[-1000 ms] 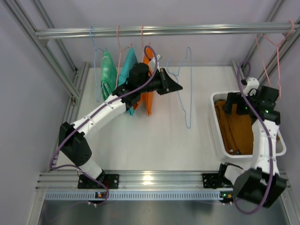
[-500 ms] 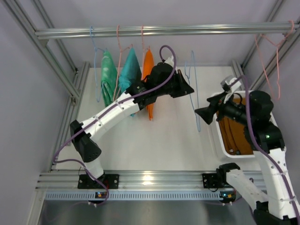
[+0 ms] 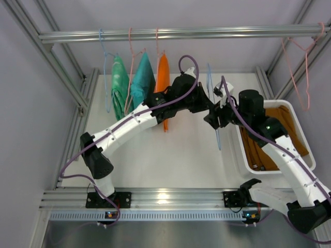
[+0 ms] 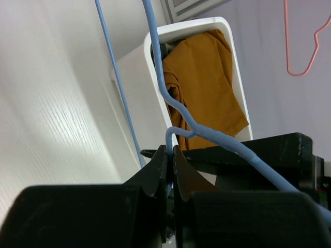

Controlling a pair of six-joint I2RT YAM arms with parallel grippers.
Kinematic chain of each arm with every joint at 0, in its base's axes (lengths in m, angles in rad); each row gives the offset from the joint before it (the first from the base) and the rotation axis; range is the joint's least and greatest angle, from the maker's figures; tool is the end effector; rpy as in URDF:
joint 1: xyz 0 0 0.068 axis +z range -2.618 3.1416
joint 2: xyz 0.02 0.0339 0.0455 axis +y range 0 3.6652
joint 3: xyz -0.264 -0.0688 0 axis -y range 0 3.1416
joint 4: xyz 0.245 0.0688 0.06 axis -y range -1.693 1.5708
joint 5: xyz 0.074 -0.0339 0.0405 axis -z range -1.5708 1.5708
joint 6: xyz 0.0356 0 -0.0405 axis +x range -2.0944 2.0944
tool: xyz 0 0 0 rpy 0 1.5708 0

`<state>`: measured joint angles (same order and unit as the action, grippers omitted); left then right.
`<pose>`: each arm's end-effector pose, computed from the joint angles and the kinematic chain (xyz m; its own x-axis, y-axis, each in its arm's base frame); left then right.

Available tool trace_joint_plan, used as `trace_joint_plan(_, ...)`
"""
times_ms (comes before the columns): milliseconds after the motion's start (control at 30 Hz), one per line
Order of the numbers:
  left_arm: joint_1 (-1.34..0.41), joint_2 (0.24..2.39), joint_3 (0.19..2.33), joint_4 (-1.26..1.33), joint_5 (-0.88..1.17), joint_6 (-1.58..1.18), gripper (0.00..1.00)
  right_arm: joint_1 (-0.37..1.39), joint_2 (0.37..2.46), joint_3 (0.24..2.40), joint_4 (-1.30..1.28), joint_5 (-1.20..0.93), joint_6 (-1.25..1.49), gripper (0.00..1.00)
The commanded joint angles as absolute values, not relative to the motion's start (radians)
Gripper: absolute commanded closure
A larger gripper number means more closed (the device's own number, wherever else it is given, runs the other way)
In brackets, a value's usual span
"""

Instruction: Remove the trousers from the hanger

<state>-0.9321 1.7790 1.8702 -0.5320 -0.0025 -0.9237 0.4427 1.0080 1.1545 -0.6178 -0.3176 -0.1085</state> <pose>0.2458 -0.3309 0.4071 -0.7928 -0.2706 -0.5461 0.2803 0.6338 -0.7209 0.1839 0.0995 0.3829 -0.3366 -0.2734 -0.9011 -0.6989 0.7138 0.0445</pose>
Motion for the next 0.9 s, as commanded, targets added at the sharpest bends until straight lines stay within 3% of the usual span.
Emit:
trace_joint_plan(0, -0.937, 1.764, 1.913, -0.491, -0.017, -0.940, 1.00, 0.471, 1.012, 1.178, -0.515, -0.172, -0.097, 0.60)
trace_joint_plan(67, -0.937, 1.761, 1.910, -0.486, -0.009, -0.934, 0.99, 0.471, 1.006, 1.175, -0.511, -0.152, -0.080, 0.81)
trace_joint_plan(100, -0.937, 1.759, 1.907, -0.476, -0.005, -0.928, 0.95, 0.471, 1.002, 1.177, -0.512, -0.152, -0.071, 0.97)
trace_joint_plan(167, -0.937, 1.750, 1.893, -0.462, -0.005, -0.911, 0.84, 0.466, 0.971, 1.180, -0.512, -0.176, -0.049, 1.00)
trace_joint_plan(233, -0.931, 1.735, 1.873, -0.437, 0.027, -0.878, 0.64, 0.445, 0.925, 1.175, -0.514, -0.208, -0.025, 1.00)
trace_joint_plan(267, -0.927, 1.727, 1.865, -0.427, 0.046, -0.861, 0.53, 0.437, 0.905, 1.170, -0.515, -0.242, -0.008, 1.00)
trace_joint_plan(333, -0.908, 1.700, 1.850, -0.390, 0.080, -0.804, 0.16, 0.420, 0.856, 1.160, -0.523, -0.259, 0.040, 1.00)
trace_joint_plan(367, -0.902, 1.689, 1.839, -0.382, 0.084, -0.789, 0.05, 0.416, 0.841, 1.157, -0.529, -0.270, 0.073, 1.00)
trace_joint_plan(400, -0.890, 1.662, 1.830, -0.371, 0.086, -0.775, 0.01, 0.399, 0.828, 1.152, -0.535, -0.284, 0.089, 1.00)
trace_joint_plan(700, -0.842, 1.468, 1.707, -0.180, 0.234, -0.568, 0.01, 0.293, 0.693, 1.098, -0.620, -0.311, 0.216, 1.00)
trace_joint_plan(867, -0.839, 1.417, 1.715, -0.202, 0.239, -0.445, 0.01, 0.262, 0.627, 1.163, -0.672, -0.171, 0.187, 1.00)
